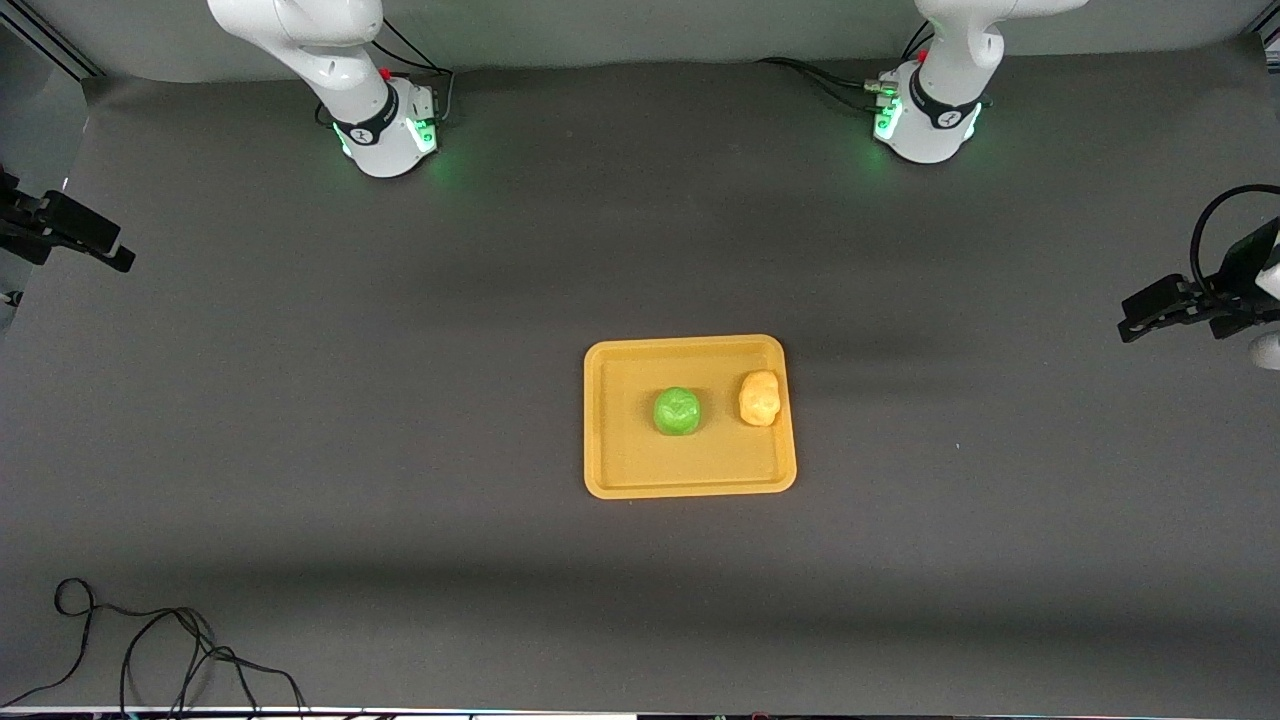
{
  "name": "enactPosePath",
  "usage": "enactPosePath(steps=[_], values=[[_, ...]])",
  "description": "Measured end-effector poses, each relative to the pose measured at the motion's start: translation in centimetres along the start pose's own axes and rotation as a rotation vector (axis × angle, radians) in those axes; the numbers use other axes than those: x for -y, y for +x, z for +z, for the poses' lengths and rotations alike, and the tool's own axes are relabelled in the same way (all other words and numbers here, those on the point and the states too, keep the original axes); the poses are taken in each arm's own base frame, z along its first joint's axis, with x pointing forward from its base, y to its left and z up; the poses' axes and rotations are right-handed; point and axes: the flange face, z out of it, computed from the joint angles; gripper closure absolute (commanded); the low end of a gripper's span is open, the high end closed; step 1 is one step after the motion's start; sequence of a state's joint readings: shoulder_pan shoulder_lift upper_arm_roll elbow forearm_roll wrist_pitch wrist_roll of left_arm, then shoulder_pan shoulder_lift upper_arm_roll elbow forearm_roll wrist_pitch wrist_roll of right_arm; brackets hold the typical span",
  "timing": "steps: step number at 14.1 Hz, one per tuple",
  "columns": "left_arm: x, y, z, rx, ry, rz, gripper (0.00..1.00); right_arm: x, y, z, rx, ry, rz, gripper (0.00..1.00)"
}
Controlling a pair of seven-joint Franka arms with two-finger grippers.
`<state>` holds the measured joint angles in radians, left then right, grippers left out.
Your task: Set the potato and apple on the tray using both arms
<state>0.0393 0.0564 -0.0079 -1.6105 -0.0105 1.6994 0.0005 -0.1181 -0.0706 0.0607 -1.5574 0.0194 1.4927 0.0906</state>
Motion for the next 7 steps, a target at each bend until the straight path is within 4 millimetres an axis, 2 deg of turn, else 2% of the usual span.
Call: enactPosePath(steps=[7], values=[[0.73, -0.07, 0.64, 0.011, 0.0, -0.012, 0.0, -0.01, -0.29, 0.97, 0.043, -0.003, -0.048, 0.0]])
